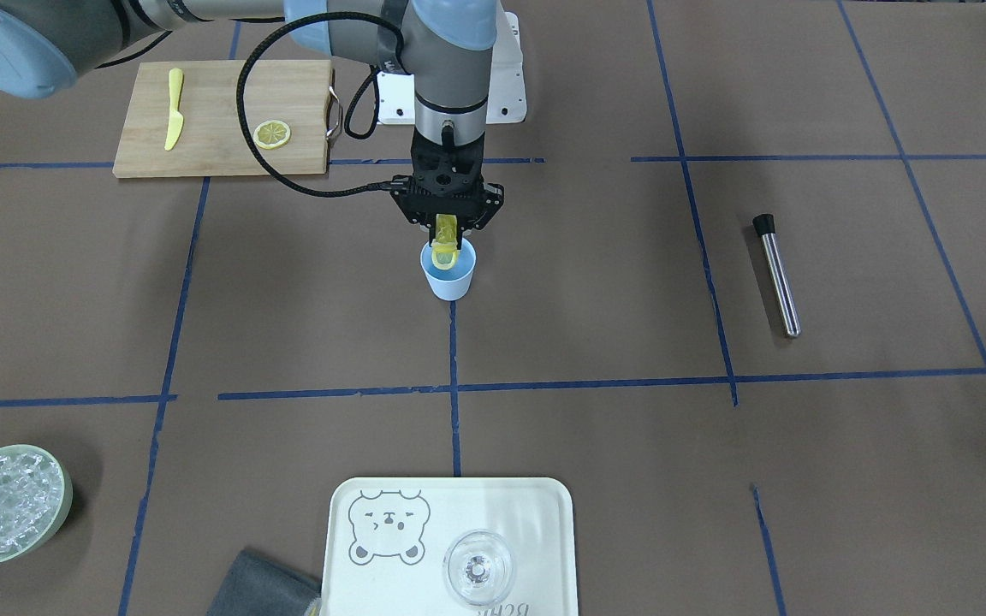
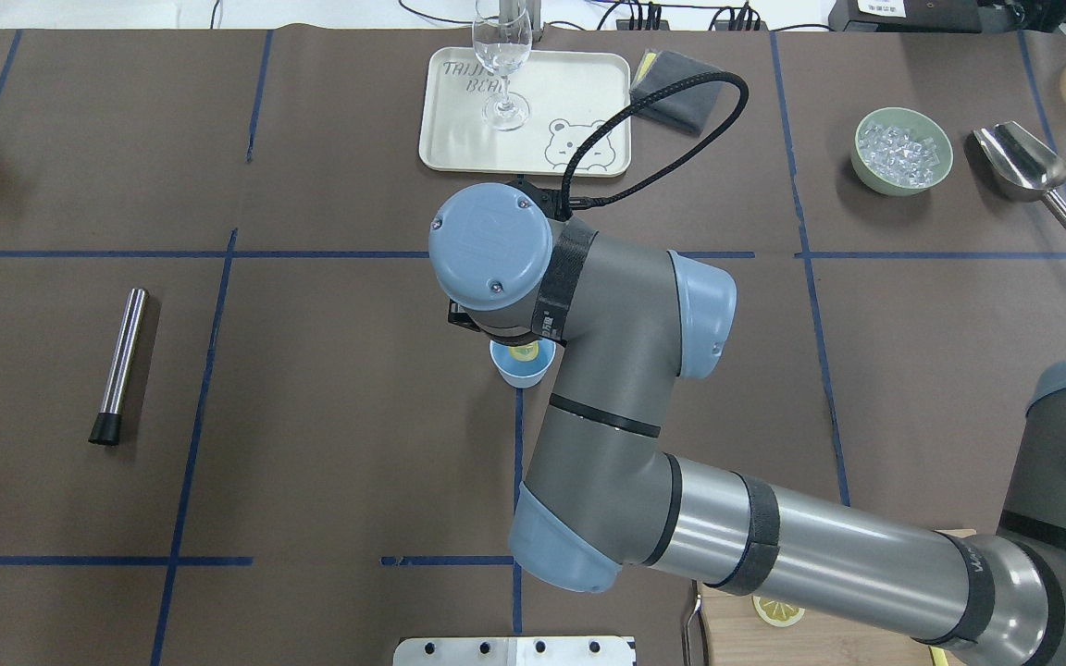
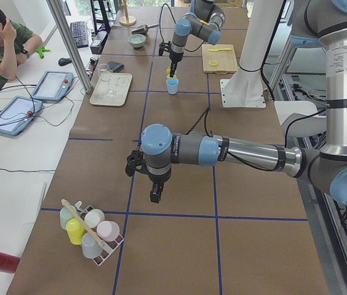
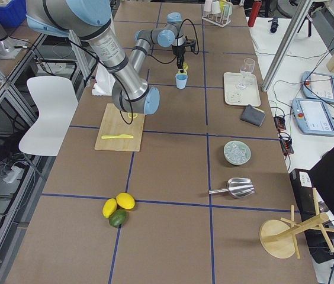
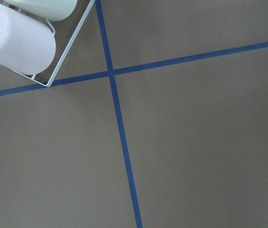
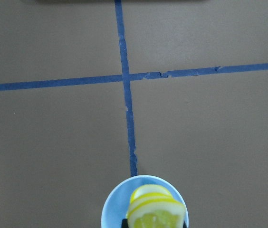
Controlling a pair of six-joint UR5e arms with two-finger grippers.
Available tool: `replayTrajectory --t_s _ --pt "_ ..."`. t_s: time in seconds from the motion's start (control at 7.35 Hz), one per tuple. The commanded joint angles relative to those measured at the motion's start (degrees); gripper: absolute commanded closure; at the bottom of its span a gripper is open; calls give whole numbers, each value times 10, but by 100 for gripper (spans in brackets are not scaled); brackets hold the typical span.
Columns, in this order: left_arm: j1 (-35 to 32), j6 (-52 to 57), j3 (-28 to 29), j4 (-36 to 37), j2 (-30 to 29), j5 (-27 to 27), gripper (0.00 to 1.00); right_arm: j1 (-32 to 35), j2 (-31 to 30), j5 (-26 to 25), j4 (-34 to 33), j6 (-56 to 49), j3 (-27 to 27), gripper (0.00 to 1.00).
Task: Squeeze lemon into cup
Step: 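Lower the lemon slice into the blue cup and open the right gripper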
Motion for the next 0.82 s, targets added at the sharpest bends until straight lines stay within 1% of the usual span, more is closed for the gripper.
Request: replayTrajectory --t_s 0.0,0.27,0.41,0.68 --pt "0 0 1 0 0 0 0 -4 -2 0 1 0 -2 20" --pt "0 0 2 0 0 -1 0 -4 -2 -1 1 -1 -1 3" --pt "0 0 1 0 0 0 0 -4 -2 0 1 -1 0 1" --pt "1 0 2 0 -1 0 0 -4 0 2 0 -6 7 0"
